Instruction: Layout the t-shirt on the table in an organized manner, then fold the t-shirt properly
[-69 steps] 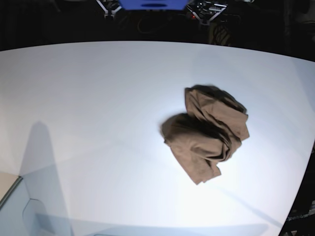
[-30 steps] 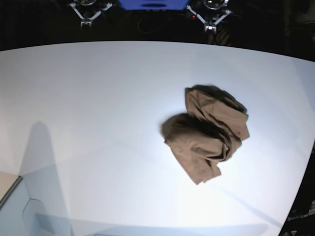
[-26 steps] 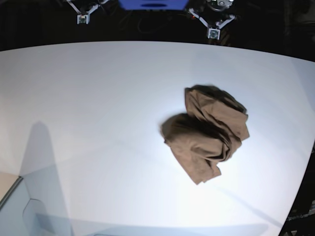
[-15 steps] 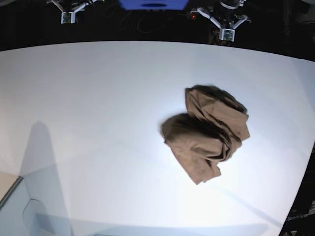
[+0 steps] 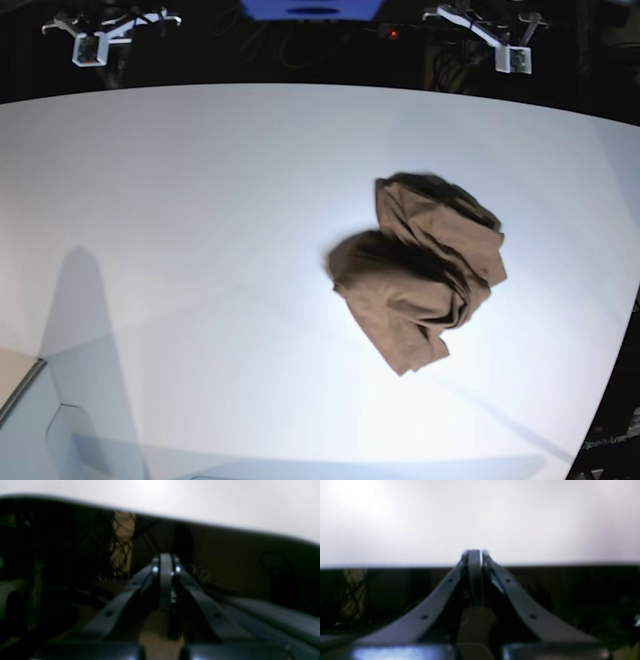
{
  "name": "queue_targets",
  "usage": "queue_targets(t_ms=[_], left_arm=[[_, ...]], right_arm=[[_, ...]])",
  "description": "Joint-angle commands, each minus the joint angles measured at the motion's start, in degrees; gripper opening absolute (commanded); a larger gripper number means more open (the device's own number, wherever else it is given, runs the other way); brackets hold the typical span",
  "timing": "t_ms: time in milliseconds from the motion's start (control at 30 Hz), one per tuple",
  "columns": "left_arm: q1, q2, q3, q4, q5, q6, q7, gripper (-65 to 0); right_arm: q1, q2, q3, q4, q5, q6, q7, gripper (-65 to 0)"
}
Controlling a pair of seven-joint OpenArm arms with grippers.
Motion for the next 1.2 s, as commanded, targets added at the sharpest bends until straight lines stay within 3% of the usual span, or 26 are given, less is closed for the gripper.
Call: queue_targets(t_ms=[0, 233, 300, 400, 467, 567, 767, 967, 1167], left_arm=[[0.8, -0.2, -0.5, 2.3, -0.2, 0.1, -1.3, -65.0], [-0.3, -0.2, -0.4, 5.1, -0.3, -0.3, -1.2, -64.1], [-1.0, -0.2, -0.5, 5.1, -0.3, -0.3, -1.4, -59.2], [-2.8, -0.1, -0.5, 5.2, -0.3, -0.3, -1.6, -46.6], [-5.0, 0.0, -0.4, 5.2, -0.4, 0.0, -1.6, -41.9], [-8.6, 1.8, -0.5, 5.2, -0.3, -0.3, -1.4, -41.2], [-18.2, 1.9, -0.5, 5.0, -0.2, -0.3, 1.6, -41.2], [-30.1, 3.7, -4.7, 3.2, -0.4, -0.3, 10.1, -41.1], [-38.7, 4.3, -6.3, -1.5, -0.4, -0.3, 14.7, -41.1]], right_arm=[[-1.0, 0.1, 0.3, 1.9, 0.3, 0.1, 1.4, -65.0], [2.8, 0.1, -0.1, 4.5, 0.2, 0.1, 1.8, -65.0], [4.7, 0.1, -0.3, 4.5, 0.2, 0.2, 1.5, -65.0], [7.6, 0.4, -3.0, 4.4, 0.2, 0.2, 1.3, -65.0], [9.8, 0.4, -5.0, 4.4, -0.1, 0.3, 1.3, -61.5], [13.7, 0.4, -8.4, 4.4, -0.1, 0.3, -2.1, -51.6], [20.8, 0.1, -15.1, 4.3, -0.1, 0.3, -14.5, -34.0], [25.5, 0.0, -19.7, 4.3, -0.2, 0.1, -21.7, -32.2], [27.3, -0.1, -21.1, 4.2, -0.2, 0.0, -25.4, -32.2]])
